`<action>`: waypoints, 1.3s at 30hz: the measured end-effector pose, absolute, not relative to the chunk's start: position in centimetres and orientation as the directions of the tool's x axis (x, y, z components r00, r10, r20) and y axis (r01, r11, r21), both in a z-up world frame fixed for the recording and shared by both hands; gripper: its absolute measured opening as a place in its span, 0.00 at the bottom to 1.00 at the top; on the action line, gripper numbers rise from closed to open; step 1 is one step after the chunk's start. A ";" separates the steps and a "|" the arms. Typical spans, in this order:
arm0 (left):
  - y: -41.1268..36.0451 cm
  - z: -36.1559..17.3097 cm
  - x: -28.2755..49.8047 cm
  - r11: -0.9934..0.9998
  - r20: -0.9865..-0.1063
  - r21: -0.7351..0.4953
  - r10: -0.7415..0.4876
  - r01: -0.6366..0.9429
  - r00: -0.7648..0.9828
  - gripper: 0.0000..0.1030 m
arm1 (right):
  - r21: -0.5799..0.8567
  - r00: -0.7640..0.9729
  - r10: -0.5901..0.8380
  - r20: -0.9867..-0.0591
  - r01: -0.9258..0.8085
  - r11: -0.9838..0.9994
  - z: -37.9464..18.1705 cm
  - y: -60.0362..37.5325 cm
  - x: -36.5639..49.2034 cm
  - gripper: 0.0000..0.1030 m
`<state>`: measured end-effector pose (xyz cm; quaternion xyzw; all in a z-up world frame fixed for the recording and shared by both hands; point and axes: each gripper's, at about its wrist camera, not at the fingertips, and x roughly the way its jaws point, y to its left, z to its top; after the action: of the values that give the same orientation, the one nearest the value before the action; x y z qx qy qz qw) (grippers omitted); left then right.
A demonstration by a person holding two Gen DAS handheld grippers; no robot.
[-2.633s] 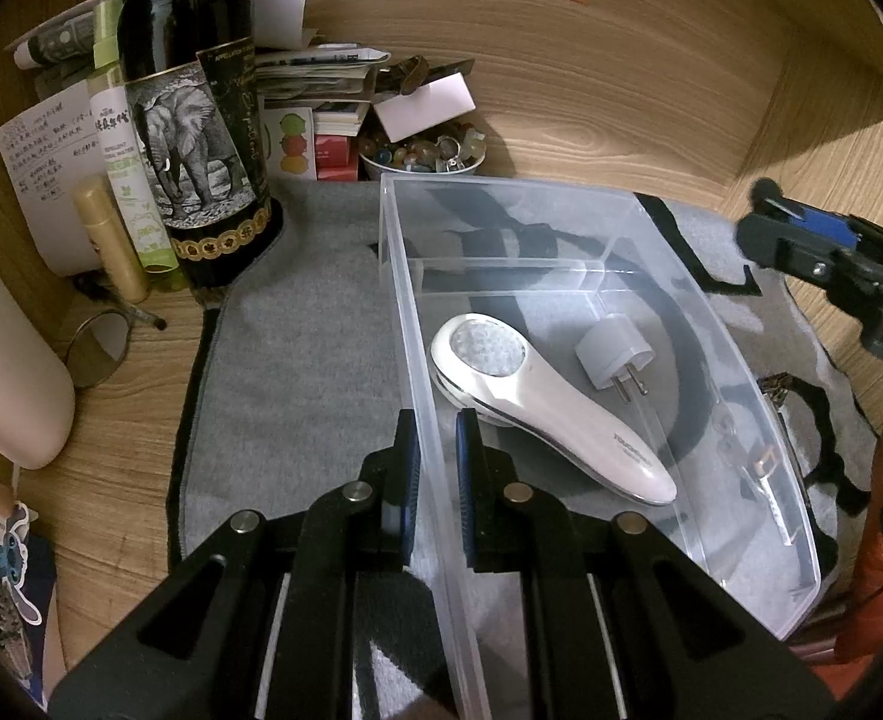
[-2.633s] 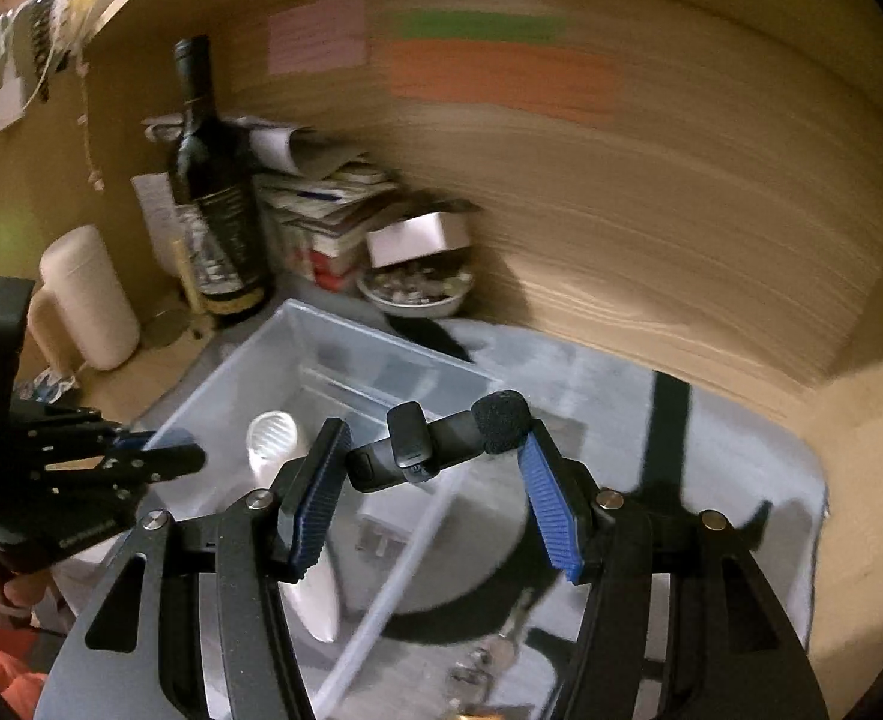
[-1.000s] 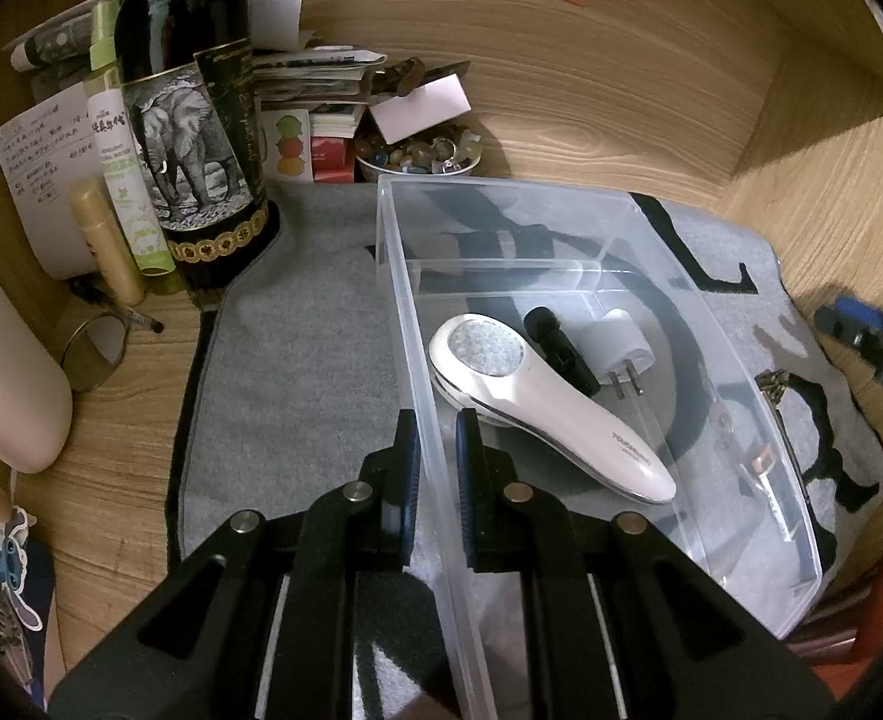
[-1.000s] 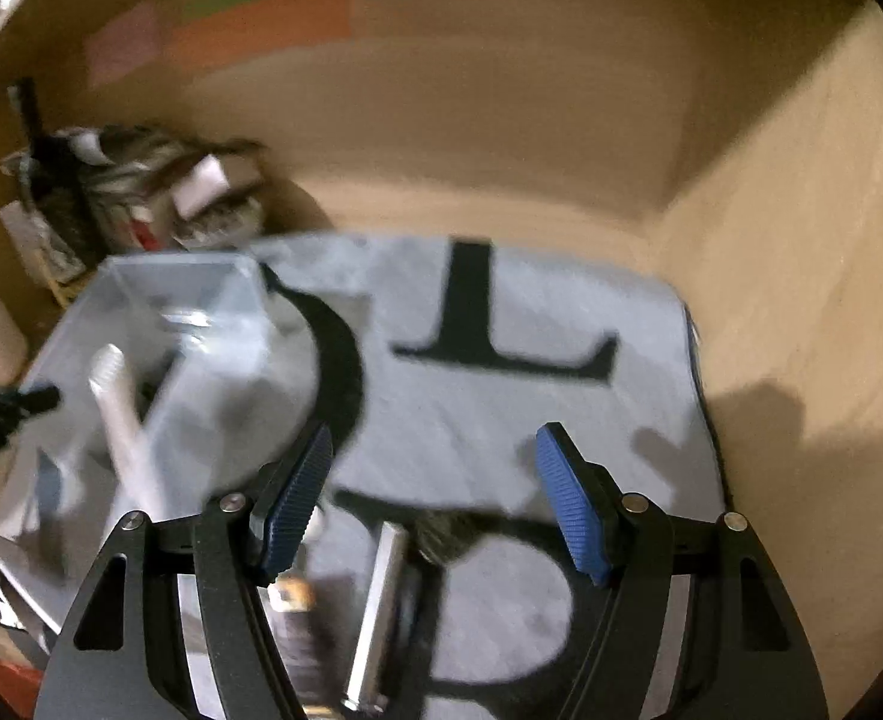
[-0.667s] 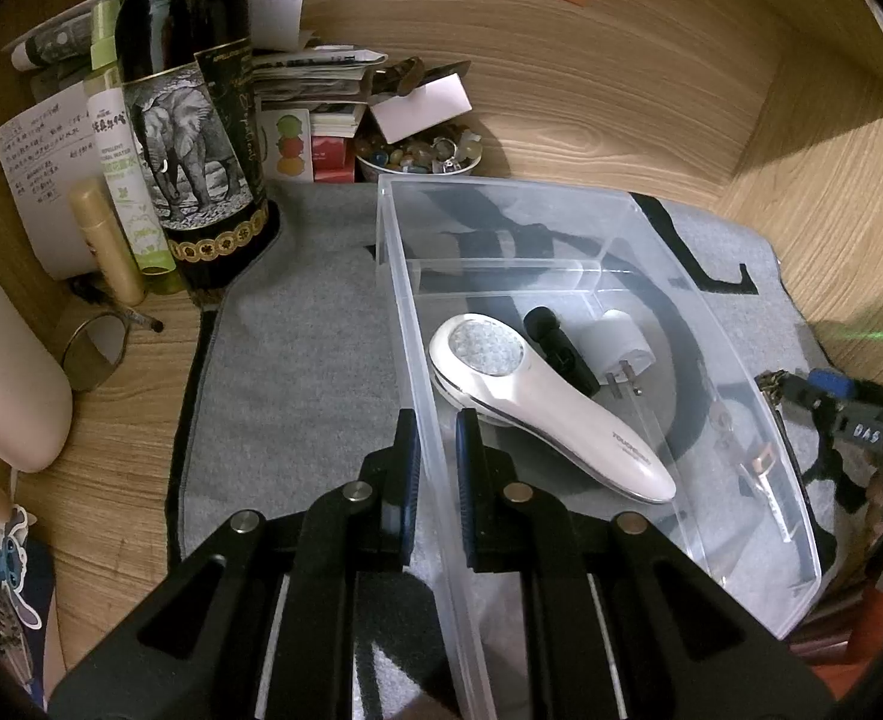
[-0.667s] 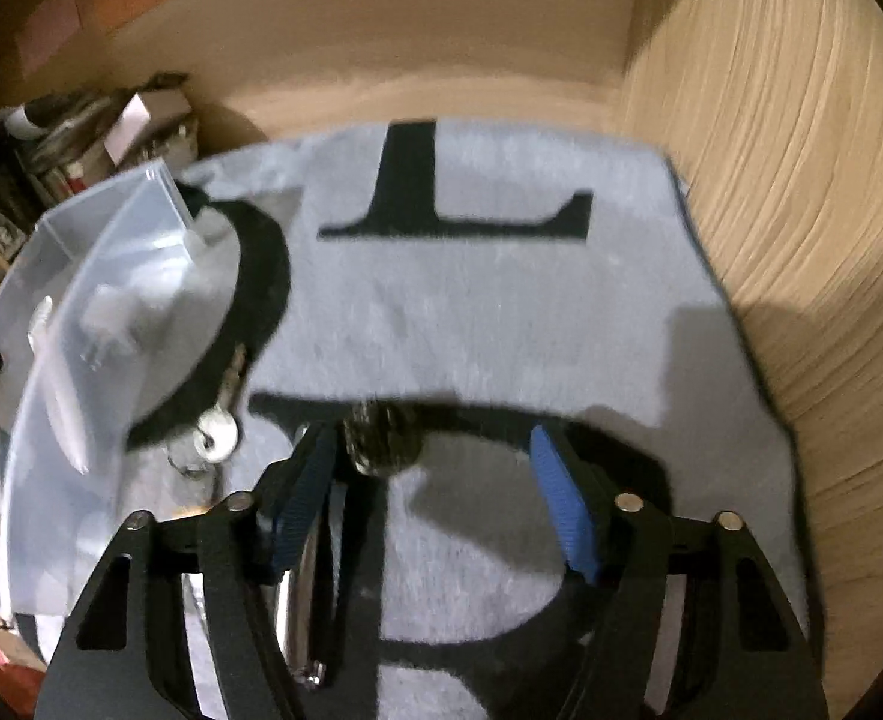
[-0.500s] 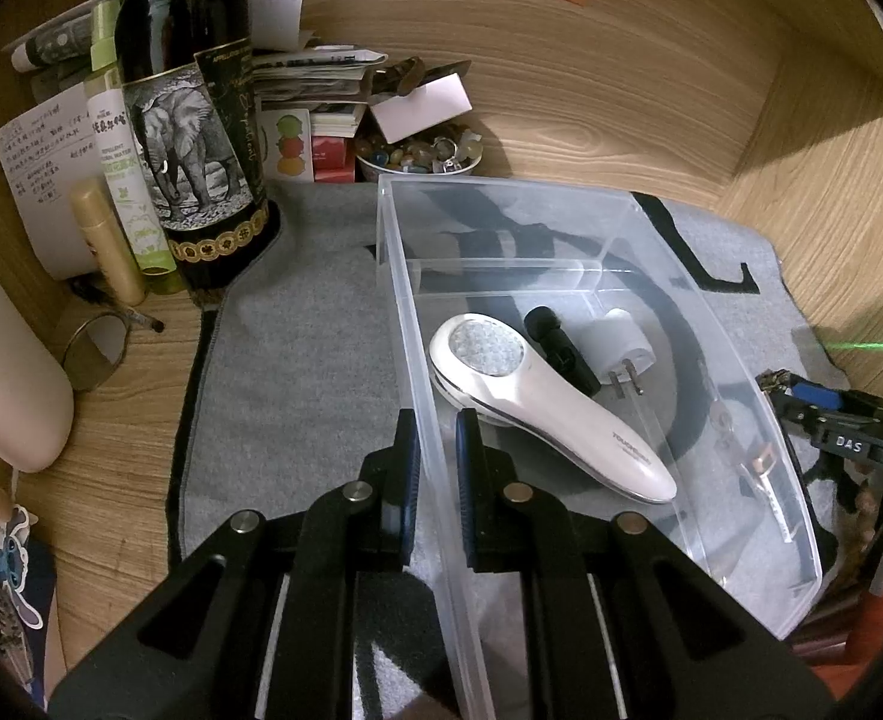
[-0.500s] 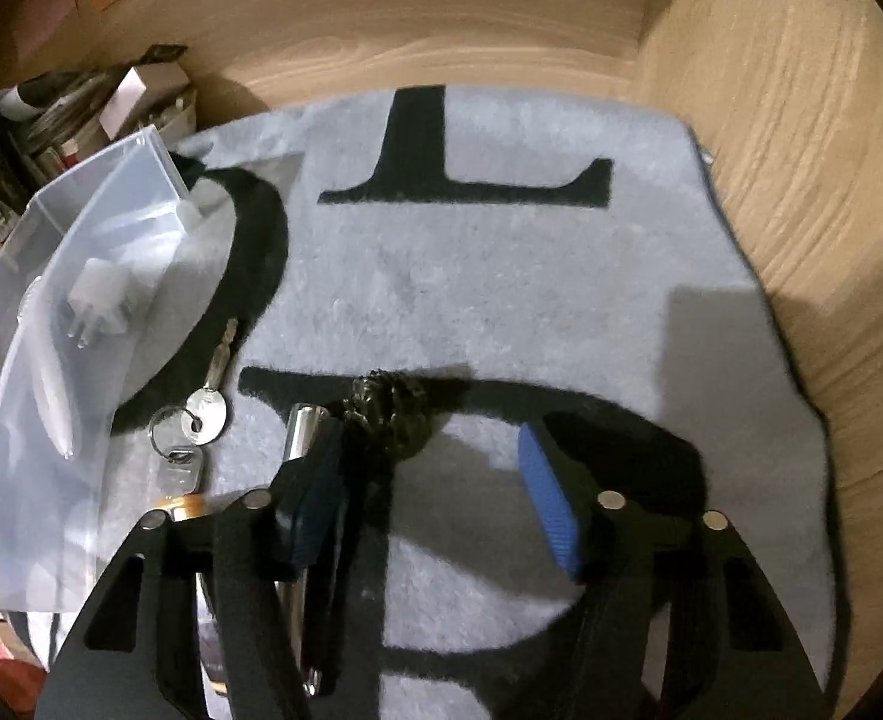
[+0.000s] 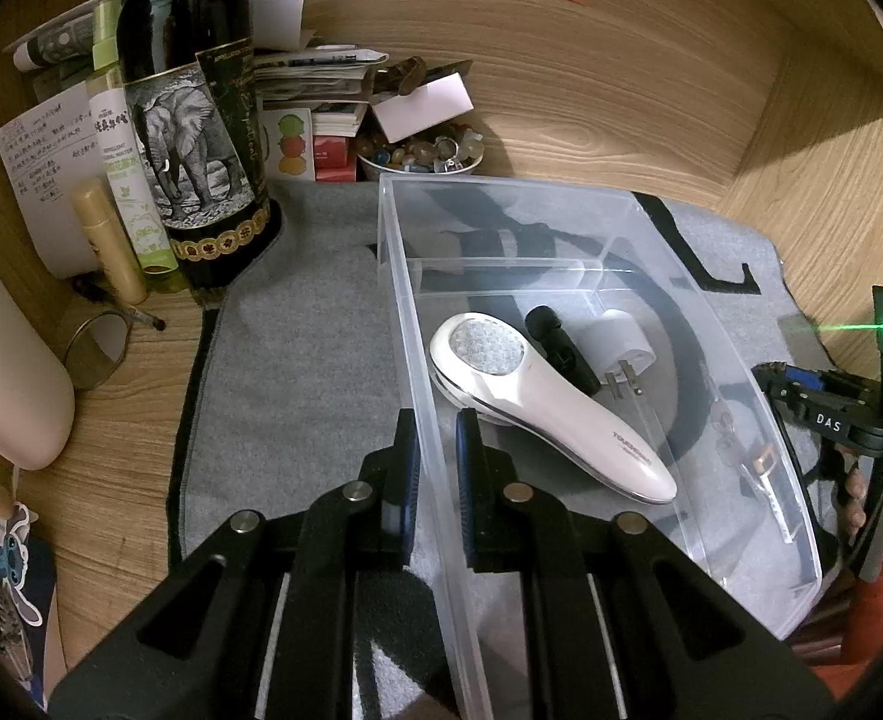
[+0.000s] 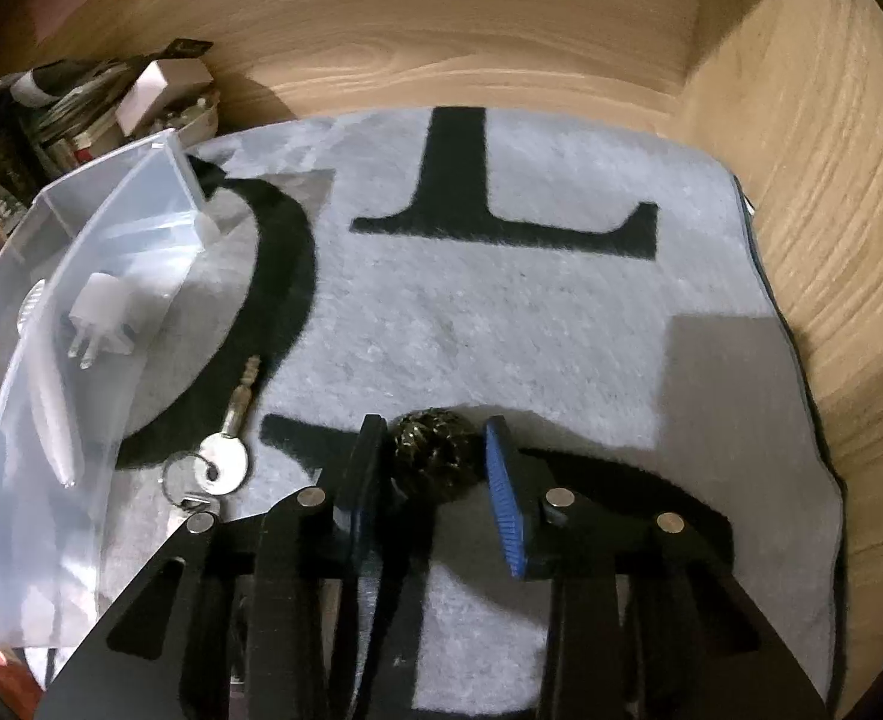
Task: Organize rigid objects
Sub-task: 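Grasp the black round-headed item on the mat with the right gripper, then drop the black round item into the clear box, open right gripper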
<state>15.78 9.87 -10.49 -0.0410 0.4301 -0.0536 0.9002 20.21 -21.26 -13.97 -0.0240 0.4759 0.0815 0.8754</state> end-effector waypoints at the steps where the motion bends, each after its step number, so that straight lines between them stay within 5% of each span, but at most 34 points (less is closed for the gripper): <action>1: 9.9 -10.5 15.8 0.991 -0.770 -0.120 -0.132 0.061 0.624 0.10 | 0.035 0.540 0.122 -0.833 -0.169 0.985 -13.8 -21.2 20.1 0.29; 21: 9.9 -10.5 15.5 0.991 -0.766 -0.122 -0.132 0.058 0.629 0.10 | 0.065 0.660 0.360 -0.659 -0.426 0.902 -5.0 -13.3 18.7 0.29; 39: 9.9 -10.5 15.5 0.990 -0.766 -0.125 -0.134 0.059 0.628 0.10 | 0.068 0.503 0.426 -0.752 -0.583 0.809 -8.5 -5.7 19.8 0.29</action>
<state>15.55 9.88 -10.47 -0.0440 0.4278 -0.0534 0.9012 19.84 -5.73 -8.52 -0.0978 0.4034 0.2928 0.8614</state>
